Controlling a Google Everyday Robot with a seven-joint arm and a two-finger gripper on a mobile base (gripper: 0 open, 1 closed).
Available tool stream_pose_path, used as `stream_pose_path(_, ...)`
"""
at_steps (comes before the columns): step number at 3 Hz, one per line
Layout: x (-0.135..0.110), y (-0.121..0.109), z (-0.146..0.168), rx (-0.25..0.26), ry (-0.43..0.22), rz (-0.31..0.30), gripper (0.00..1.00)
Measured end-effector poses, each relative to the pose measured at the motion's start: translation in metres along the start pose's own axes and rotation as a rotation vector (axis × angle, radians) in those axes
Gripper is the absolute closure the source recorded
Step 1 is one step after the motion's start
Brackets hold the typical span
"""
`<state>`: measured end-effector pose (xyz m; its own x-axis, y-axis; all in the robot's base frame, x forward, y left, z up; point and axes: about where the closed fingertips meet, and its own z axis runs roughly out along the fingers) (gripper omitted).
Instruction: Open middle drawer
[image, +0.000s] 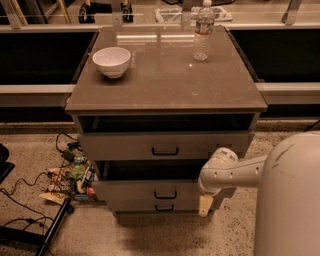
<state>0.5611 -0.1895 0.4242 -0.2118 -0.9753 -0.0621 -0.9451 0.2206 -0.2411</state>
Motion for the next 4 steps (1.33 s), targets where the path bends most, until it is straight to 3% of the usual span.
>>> stream_pose_path(1,0.0,0.0,0.0,0.0,0.0,0.0,0.0)
stream_pose_path(2,0.001,0.015,0.003,-0.05,0.025,0.017,0.18)
stream_pose_path(3,0.003,0.066,-0.002,-0.188,0.073,0.07,0.49)
stream_pose_path(4,0.004,0.073,-0.007,-0.205,0.08,0.077,0.74)
